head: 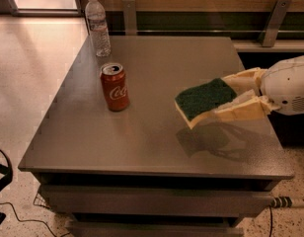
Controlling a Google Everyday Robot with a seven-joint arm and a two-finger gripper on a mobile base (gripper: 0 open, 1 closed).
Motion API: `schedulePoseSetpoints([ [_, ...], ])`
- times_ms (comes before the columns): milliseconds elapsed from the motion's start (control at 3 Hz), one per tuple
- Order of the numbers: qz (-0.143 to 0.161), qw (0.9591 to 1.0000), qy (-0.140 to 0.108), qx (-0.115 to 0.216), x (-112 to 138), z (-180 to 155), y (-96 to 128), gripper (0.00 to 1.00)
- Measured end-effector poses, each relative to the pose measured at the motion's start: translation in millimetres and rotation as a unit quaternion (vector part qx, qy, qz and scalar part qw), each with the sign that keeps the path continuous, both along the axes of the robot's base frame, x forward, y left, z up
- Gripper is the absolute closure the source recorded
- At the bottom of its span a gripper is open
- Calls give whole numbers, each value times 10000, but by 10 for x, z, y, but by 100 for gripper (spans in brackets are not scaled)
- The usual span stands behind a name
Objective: Move sponge near water bottle
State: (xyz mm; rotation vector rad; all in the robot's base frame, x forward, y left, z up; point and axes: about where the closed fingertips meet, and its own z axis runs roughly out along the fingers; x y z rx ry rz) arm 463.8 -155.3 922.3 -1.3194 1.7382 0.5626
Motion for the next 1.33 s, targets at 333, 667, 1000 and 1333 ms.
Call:
schedulePoseSetpoints([
  [333, -157, 9999, 54, 6, 162, 231, -77, 100],
  [667, -358, 9993, -1, 78, 387, 493, -1, 100],
  [1000, -686, 9970, -253, 240, 838, 655, 314, 100],
  [1333, -686, 9970, -253, 240, 838, 655, 314, 100],
])
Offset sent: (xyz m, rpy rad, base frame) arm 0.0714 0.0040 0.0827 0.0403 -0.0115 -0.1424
